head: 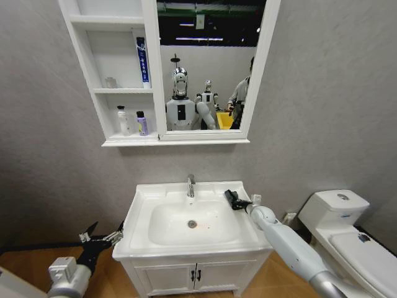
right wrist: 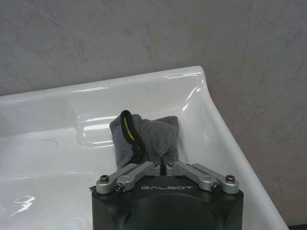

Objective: Move facial cleanser and shampoo from washbasin to cabinet, then wipe washbasin with towel.

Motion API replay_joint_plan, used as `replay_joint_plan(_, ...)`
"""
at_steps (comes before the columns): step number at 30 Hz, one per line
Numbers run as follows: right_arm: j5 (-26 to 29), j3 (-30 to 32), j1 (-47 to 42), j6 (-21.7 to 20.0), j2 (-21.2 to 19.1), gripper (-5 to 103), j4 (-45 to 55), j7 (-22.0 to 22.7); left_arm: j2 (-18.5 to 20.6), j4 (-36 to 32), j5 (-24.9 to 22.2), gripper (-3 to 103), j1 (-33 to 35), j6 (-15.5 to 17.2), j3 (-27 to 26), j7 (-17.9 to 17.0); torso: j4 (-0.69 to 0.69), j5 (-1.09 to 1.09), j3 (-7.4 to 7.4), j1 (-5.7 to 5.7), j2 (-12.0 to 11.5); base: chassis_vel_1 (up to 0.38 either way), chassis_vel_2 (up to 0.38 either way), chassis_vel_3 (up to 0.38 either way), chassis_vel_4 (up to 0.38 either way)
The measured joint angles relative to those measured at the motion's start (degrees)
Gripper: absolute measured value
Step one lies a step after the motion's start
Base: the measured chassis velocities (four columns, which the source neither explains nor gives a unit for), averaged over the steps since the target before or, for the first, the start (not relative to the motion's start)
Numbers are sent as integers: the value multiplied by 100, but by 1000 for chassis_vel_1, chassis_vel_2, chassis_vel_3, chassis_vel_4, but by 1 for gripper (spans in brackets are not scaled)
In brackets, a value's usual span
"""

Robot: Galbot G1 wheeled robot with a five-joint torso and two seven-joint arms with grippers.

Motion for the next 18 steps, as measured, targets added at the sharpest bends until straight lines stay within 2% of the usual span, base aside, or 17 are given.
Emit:
replay_joint_plan(9,210,111,-262,-70,-245,0,1204,301,0,0,0,100,0,0,0,0,1,-2,0,0,1,0,0,0,0)
replay_joint_plan(12,396,133,-612,-145,-322,0,2014,616,0,0,0,100,0,0,0,0,2,-2,0,0,0,0,0,0,0)
replay_joint_plan(18,456,-31,-1212,-185,-182,0,2657,1100,0,0,0,100,0,0,0,0,1,-1,-1,0,1,0,0,0,0)
